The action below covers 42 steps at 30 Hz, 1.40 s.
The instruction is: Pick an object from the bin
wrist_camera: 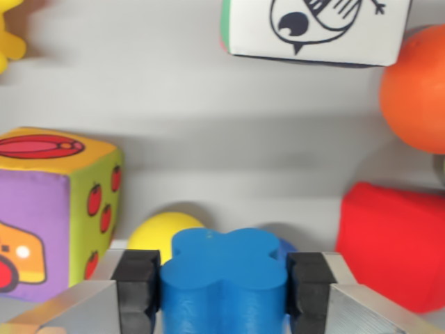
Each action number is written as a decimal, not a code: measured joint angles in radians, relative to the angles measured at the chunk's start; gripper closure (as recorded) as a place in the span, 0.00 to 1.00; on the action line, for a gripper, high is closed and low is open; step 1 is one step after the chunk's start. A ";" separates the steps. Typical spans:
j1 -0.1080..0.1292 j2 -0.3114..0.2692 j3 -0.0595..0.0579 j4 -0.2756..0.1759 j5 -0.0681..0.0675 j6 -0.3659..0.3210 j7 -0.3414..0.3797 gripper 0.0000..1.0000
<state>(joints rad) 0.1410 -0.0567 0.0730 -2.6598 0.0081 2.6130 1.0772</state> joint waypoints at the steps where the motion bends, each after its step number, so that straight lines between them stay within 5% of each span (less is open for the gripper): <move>1: 0.000 -0.006 0.000 0.000 0.001 -0.007 0.000 1.00; 24: 0.002 -0.218 -0.002 0.071 0.015 -0.293 -0.012 1.00; 42: 0.002 -0.297 -0.004 0.144 0.017 -0.450 -0.016 1.00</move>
<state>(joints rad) 0.1432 -0.3540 0.0691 -2.5158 0.0248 2.1634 1.0617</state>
